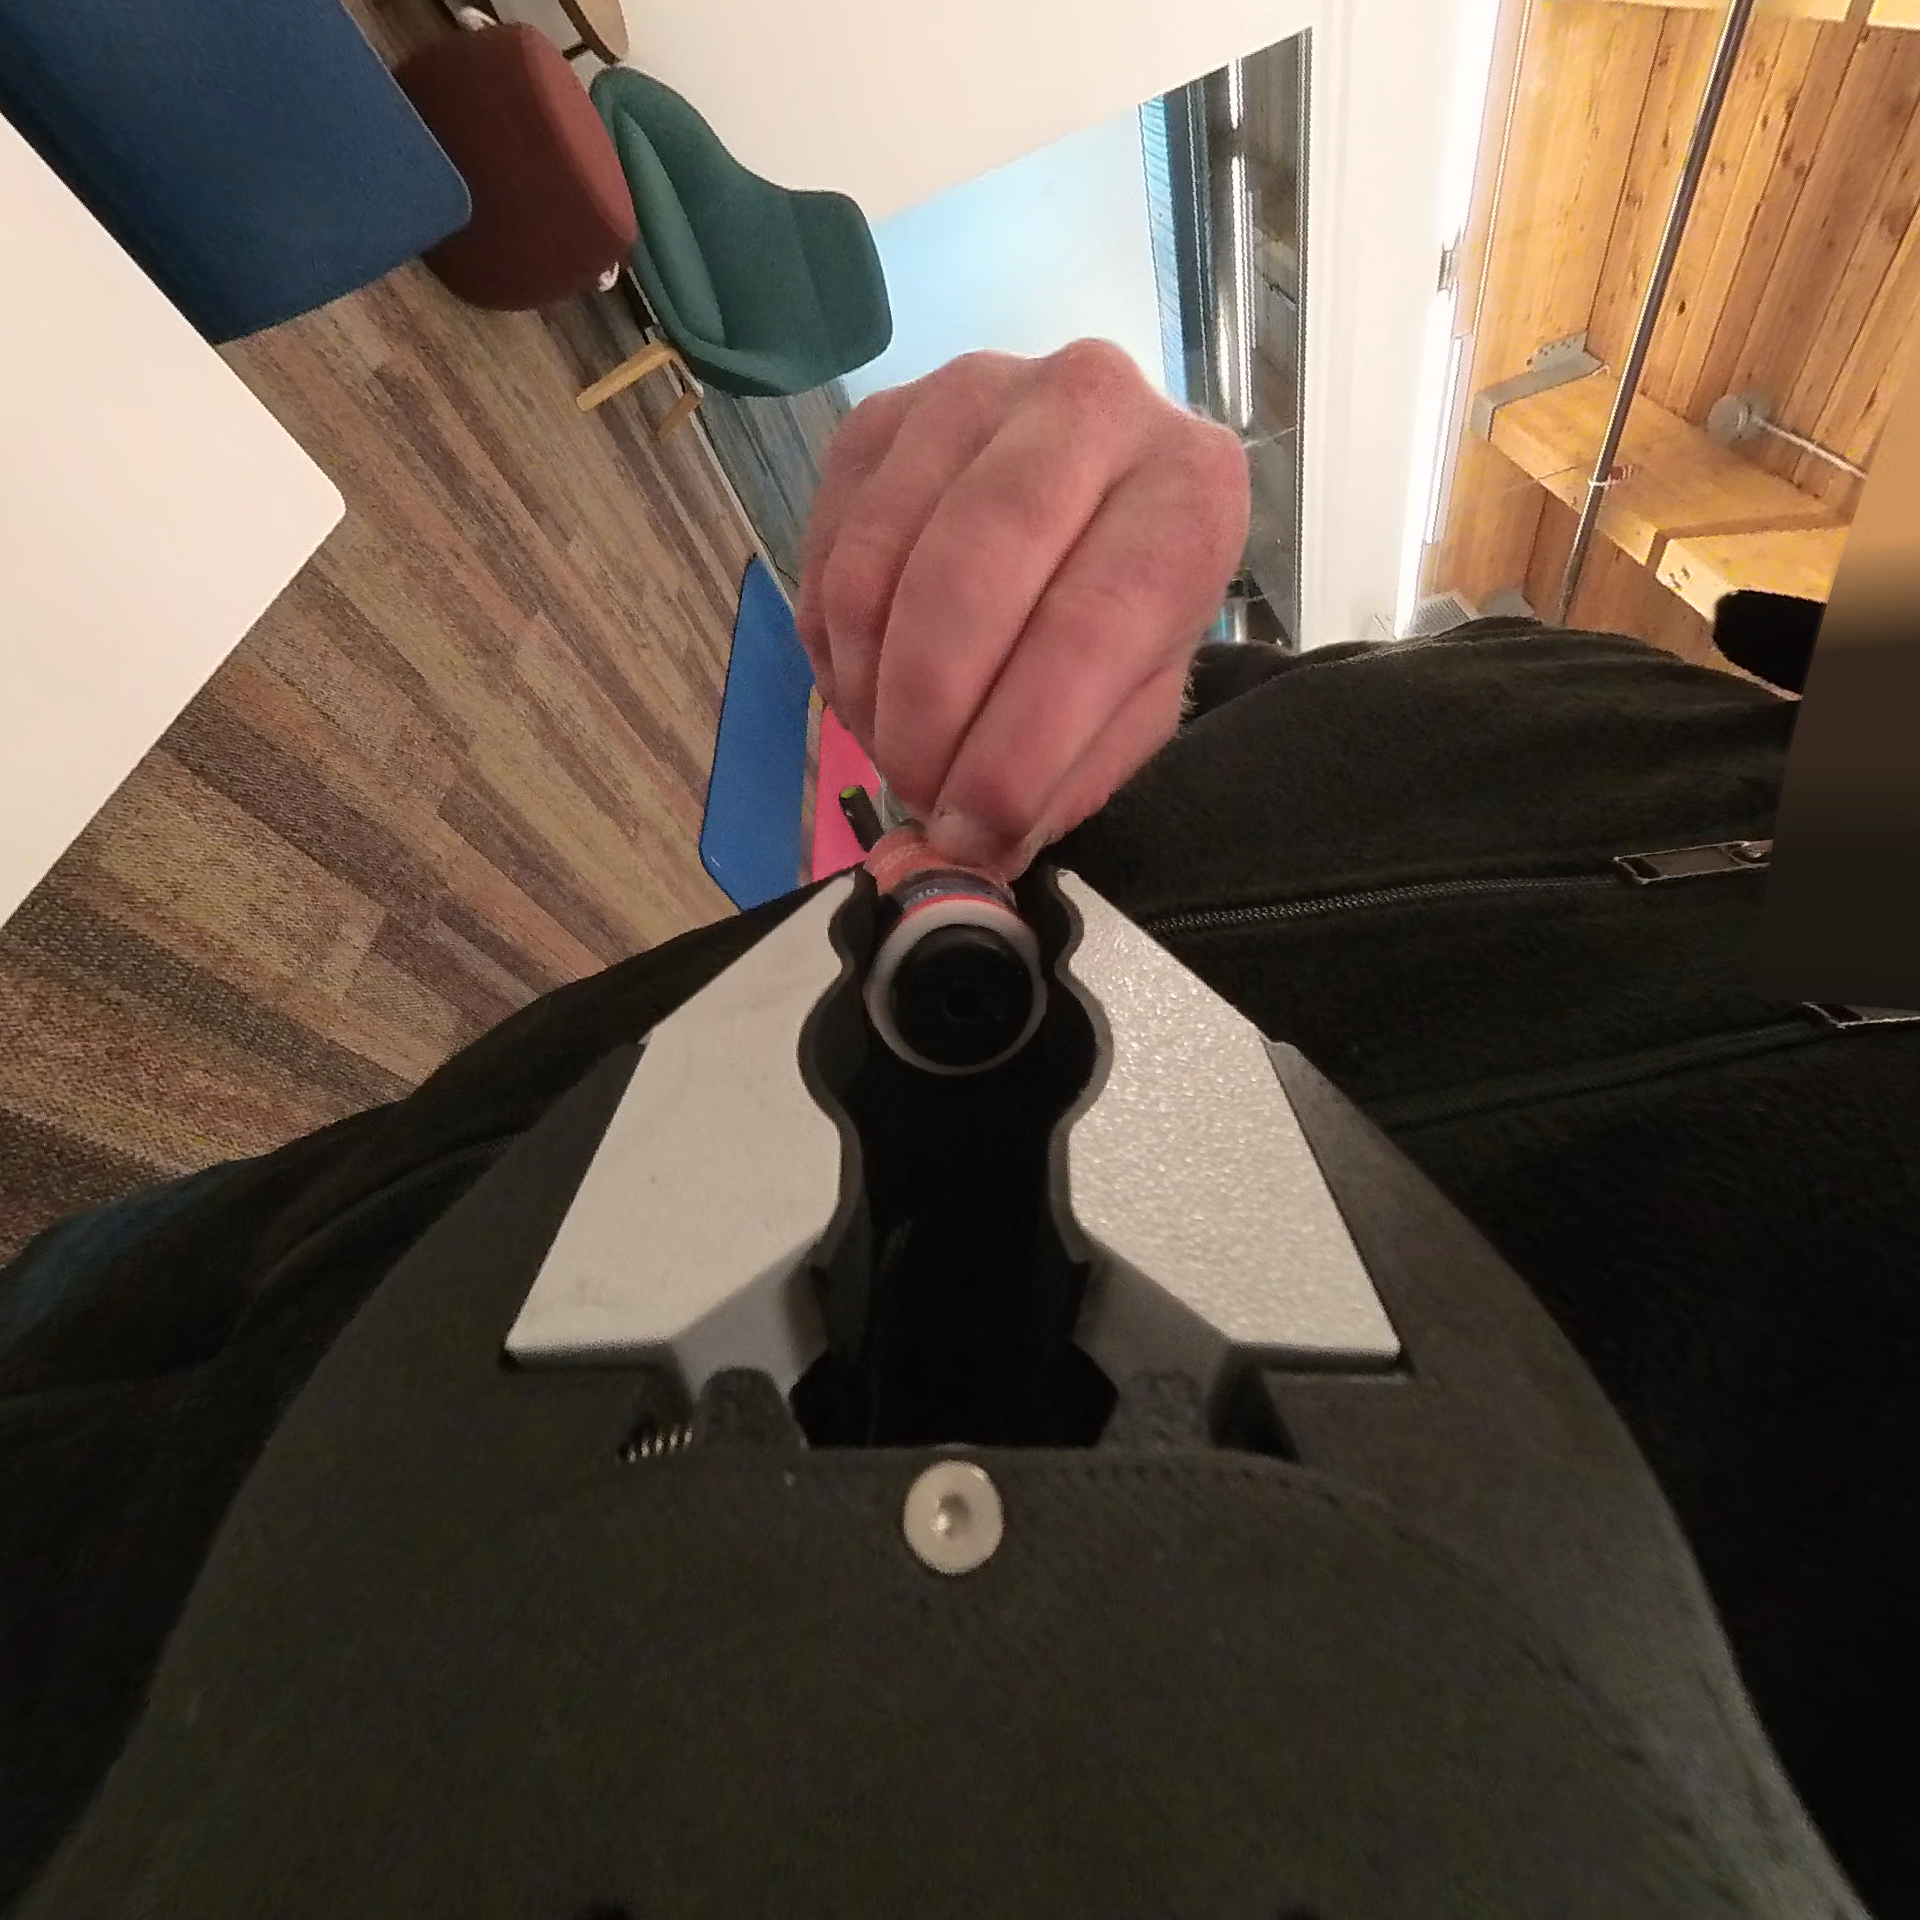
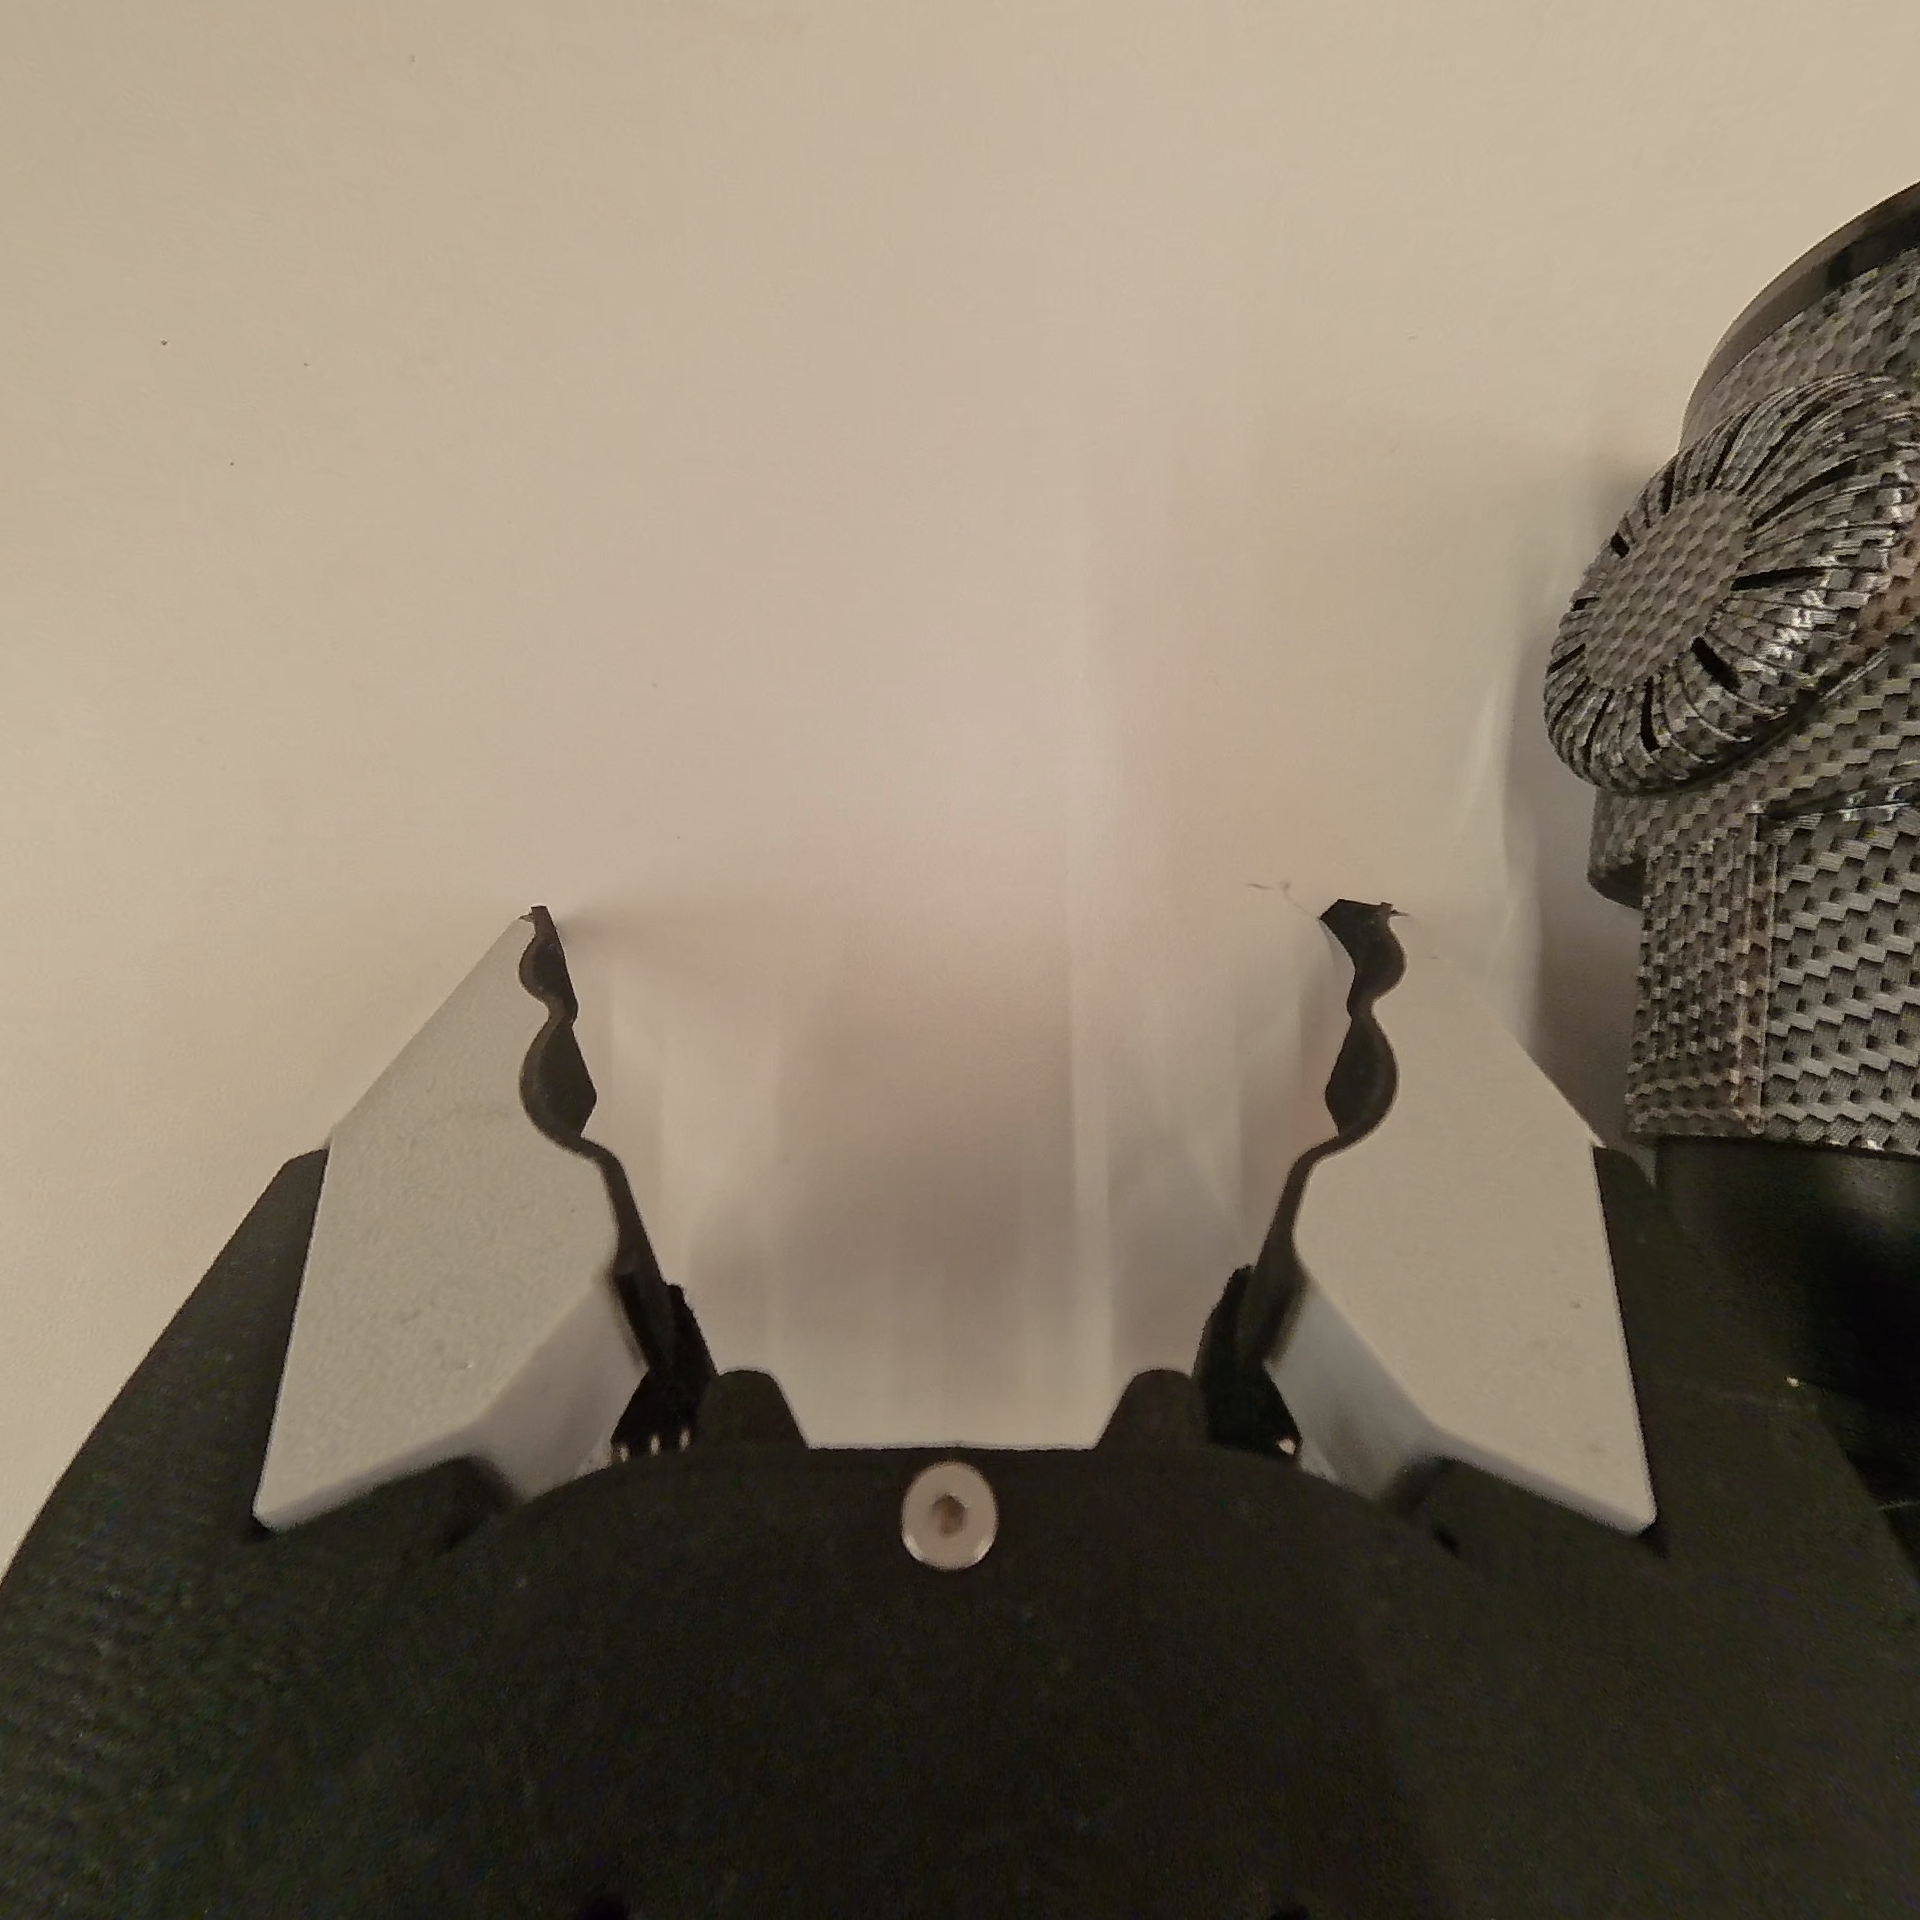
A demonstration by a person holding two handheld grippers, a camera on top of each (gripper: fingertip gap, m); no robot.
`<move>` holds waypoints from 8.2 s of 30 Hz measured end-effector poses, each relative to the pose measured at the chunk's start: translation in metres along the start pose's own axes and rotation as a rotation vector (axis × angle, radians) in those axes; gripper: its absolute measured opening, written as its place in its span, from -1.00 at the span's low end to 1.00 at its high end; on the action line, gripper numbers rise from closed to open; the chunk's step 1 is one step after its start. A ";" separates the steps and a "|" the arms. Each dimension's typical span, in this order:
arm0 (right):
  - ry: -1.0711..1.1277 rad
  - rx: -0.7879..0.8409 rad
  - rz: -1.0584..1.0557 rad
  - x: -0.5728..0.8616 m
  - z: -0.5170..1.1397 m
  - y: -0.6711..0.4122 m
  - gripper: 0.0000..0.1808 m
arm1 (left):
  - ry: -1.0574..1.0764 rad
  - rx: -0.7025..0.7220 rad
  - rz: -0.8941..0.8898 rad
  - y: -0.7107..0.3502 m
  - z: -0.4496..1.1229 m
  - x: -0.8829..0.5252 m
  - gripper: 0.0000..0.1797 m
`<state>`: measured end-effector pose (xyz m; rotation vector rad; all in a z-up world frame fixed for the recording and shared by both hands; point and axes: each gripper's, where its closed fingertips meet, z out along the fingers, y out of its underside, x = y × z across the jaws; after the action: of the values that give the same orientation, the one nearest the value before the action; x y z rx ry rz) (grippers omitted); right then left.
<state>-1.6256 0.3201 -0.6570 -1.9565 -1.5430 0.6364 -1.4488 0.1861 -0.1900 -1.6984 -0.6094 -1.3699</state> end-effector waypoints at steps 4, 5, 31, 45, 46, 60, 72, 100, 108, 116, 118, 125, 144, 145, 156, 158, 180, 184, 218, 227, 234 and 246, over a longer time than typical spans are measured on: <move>0.000 0.000 0.000 0.000 0.000 0.000 0.60 | -0.012 -0.024 -0.009 0.004 0.002 -0.003 -0.70; 0.000 0.000 0.000 0.000 0.000 0.000 0.60 | -0.009 -0.024 -0.014 0.005 0.002 -0.003 -0.71; 0.000 0.000 0.000 0.000 0.000 0.000 0.60 | -0.072 0.098 0.281 -0.021 -0.022 0.026 -0.79; 0.000 0.000 0.000 0.000 0.000 0.000 0.60 | 0.030 0.074 0.172 -0.006 -0.003 0.027 -0.89; 0.000 0.000 0.000 0.000 0.000 0.000 0.60 | 0.033 0.069 0.173 -0.006 -0.001 0.027 -0.90; 0.000 0.000 0.000 0.000 0.000 0.000 0.60 | 0.051 0.018 0.184 -0.008 0.014 0.032 -0.94; 0.000 0.000 0.000 0.000 0.000 0.000 0.60 | -0.006 0.007 0.216 -0.010 0.007 0.026 -1.00; 0.000 0.000 0.000 0.000 0.000 0.000 0.60 | -0.048 -0.045 0.217 -0.002 -0.001 -0.010 -0.59; 0.000 0.000 0.000 0.000 0.000 0.000 0.60 | 0.136 -0.117 0.042 0.010 0.014 -0.007 -0.74; 0.000 0.000 0.000 0.000 0.000 0.000 0.60 | 0.210 -0.184 0.015 0.011 0.023 -0.002 -0.76; 0.000 0.000 0.000 0.000 0.000 0.000 0.60 | 0.223 -0.188 0.009 0.010 0.024 -0.002 -0.76; 0.000 0.000 0.000 0.000 0.000 0.000 0.60 | 0.233 -0.153 -0.049 0.004 0.018 -0.009 -0.77; 0.000 0.000 0.000 0.000 0.000 0.000 0.60 | 0.269 -0.201 -0.066 0.015 0.018 -0.002 -0.78; 0.000 0.000 0.000 0.000 0.000 0.000 0.60 | 0.271 -0.201 -0.060 0.015 0.017 0.000 -0.78; 0.000 0.000 0.000 0.000 0.000 0.000 0.59 | 0.301 -0.220 0.005 0.014 0.026 0.013 -0.82; 0.000 0.000 0.000 0.000 0.000 0.000 0.59 | 0.301 -0.213 0.011 0.010 0.028 0.012 -0.82; 0.000 0.000 0.000 0.000 0.000 0.000 0.60 | 0.006 0.655 0.459 -0.154 -0.107 0.030 -0.33; 0.000 0.000 0.000 0.000 0.000 0.000 0.60 | 0.027 0.645 0.469 -0.140 -0.095 0.039 -0.33; 0.000 0.000 0.000 0.000 0.000 0.000 0.60 | -0.043 0.181 0.763 -0.130 -0.043 0.078 -0.67; 0.000 0.000 0.000 0.000 0.000 0.000 0.60 | 0.048 0.211 0.714 -0.121 -0.029 0.094 -0.73; 0.000 0.000 0.000 0.000 0.000 0.000 0.60 | -0.111 0.156 0.644 -0.115 -0.016 0.054 -0.81; 0.000 0.000 0.000 0.000 0.000 0.000 0.60 | -0.007 0.304 0.663 -0.136 -0.032 0.092 -0.73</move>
<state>-1.6257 0.3201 -0.6571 -1.9564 -1.5429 0.6365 -1.5482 0.2176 -0.0593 -1.4672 -0.2031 -0.7548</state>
